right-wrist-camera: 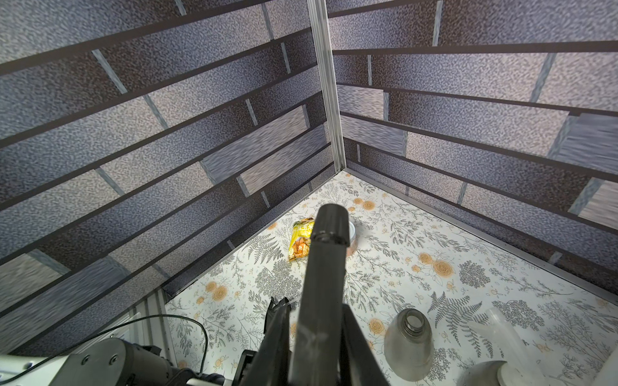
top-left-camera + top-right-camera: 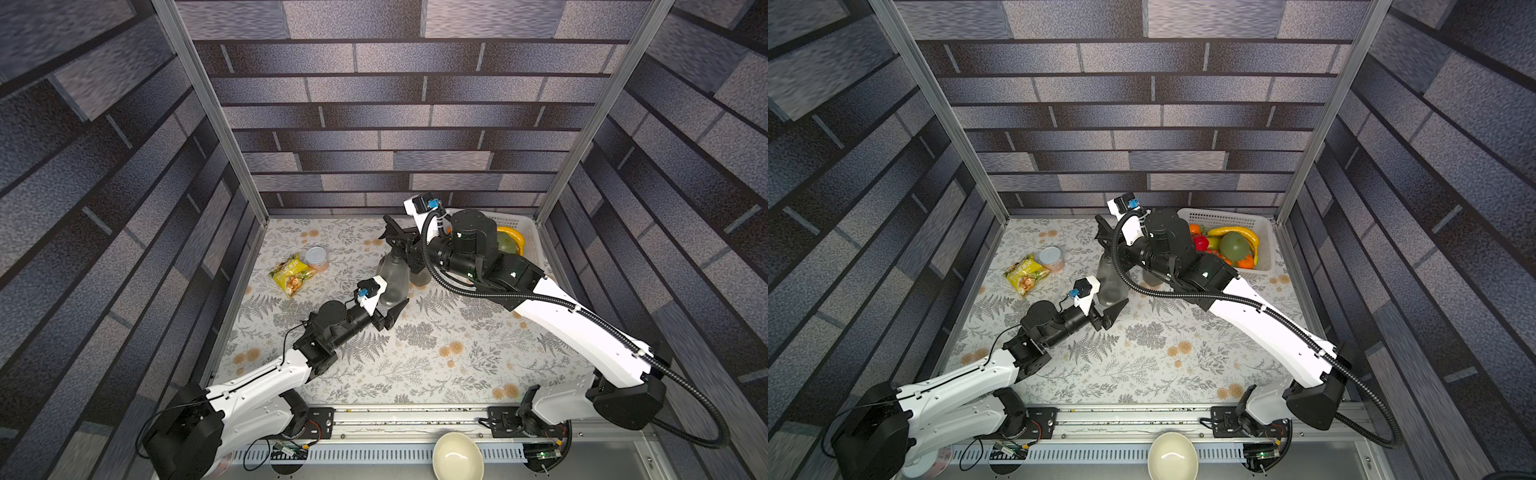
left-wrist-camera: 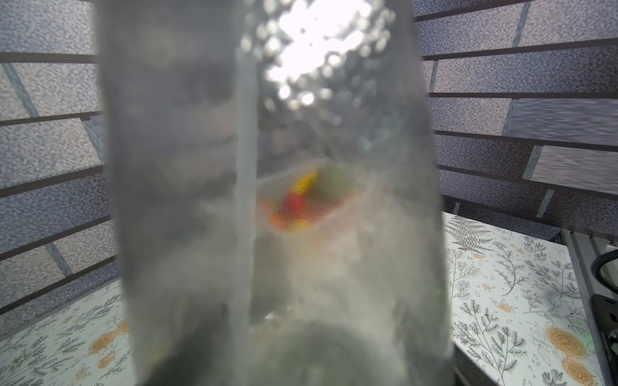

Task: Attach spray nozzles to spray bottles
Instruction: Screw the spray nozzle on the spray bottle.

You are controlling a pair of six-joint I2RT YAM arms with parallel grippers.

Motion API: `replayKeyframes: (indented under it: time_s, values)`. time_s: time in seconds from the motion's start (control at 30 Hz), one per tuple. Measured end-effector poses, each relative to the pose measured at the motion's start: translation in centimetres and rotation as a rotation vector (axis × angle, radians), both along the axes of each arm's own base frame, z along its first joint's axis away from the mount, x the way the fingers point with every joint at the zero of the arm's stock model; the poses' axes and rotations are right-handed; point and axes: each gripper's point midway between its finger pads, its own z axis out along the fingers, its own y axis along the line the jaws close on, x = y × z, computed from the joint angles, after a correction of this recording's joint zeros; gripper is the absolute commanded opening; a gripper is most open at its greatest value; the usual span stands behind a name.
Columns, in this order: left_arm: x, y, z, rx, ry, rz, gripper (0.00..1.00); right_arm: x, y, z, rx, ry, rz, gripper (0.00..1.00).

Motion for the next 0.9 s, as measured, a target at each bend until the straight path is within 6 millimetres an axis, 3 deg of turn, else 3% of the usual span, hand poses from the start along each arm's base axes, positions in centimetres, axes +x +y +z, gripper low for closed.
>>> replayKeyframes:
  time_s: [0.4,0.9]
  values:
    - [-0.9,0.1,0.1,0.011,0.012,-0.012,0.75,-1.4,0.7,-0.1,0.025,0.024,0.140,0.18]
    - [-1.7,-0.3,-1.0,0.048,0.045,-0.051,0.75,-2.0,-0.4,-1.3,-0.018,0.013,0.281,0.19]
